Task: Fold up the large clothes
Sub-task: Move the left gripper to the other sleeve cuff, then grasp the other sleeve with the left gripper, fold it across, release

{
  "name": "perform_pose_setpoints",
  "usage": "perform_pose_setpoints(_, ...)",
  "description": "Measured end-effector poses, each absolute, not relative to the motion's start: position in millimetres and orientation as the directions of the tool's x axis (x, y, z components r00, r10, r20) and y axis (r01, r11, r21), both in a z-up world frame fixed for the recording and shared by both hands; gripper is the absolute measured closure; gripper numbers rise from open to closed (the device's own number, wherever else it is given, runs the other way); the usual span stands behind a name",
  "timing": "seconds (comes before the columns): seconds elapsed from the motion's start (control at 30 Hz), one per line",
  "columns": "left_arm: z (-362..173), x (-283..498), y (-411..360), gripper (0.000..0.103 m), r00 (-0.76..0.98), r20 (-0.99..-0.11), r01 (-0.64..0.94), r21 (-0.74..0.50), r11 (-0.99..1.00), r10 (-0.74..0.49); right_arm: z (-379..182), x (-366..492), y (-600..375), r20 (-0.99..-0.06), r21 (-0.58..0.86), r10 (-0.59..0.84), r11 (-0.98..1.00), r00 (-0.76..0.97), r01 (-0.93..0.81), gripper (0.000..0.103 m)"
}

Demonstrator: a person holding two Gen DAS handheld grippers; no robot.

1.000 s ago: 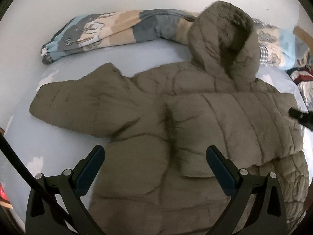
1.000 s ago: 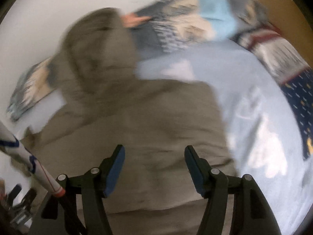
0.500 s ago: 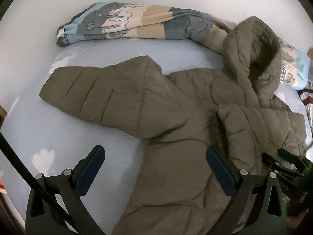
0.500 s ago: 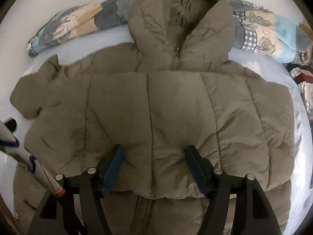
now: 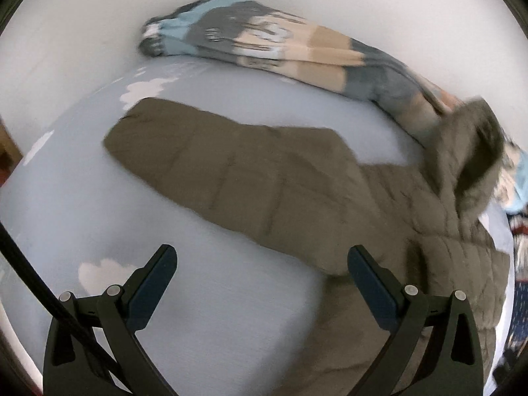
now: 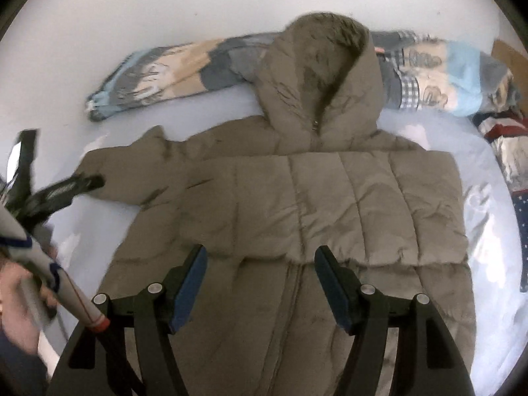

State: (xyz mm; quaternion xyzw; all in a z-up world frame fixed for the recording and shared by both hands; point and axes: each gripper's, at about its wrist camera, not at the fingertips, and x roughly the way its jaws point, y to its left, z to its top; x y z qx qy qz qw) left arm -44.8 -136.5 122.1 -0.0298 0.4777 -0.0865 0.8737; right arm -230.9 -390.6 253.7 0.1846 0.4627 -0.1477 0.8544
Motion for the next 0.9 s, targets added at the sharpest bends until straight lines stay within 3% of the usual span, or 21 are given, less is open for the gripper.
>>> perform_pose_setpoints(0.13,113,-25,-91,0.000,0.521,-0.840,0.031,-0.159,0.987,-0.152,255,-249,-375,-0.833,0.213,-0.069,0.876,0.549,0.434,0.031)
perform_pose_setpoints(0.27,99,-5,-49,0.000,0.507,-0.854,-0.052,-0.165,0.985,-0.116,246,-239,-371,-0.831,0.094,-0.148,0.912,0.535,0.399,0.031)
perform_pose_setpoints(0.37,90,13,-12,0.002,0.502,-0.855,-0.118,-0.219,0.969,-0.132,241,-238,-382,-0.834,0.120,-0.133,0.903,0.536,0.412,0.031)
perform_pose_setpoints(0.5,79,37,29,0.023,0.494,-0.846,-0.203,-0.337,0.919,-0.201,241,-240,-391,-0.825,0.132,-0.132,0.900,0.549,0.415,0.031)
perform_pose_setpoints(0.67,57,65,72,0.034,0.508,-0.800,-0.307,-0.515,0.801,-0.319,242,-240,-393,-0.817,0.128,-0.133,0.907,0.561,0.402,0.031)
perform_pose_setpoints(0.9,38,104,83,0.045,0.534,-0.751,-0.323,-0.605,0.728,-0.387,238,-238,-395,-0.819,0.128,-0.129,0.909,0.559,0.397,0.031)
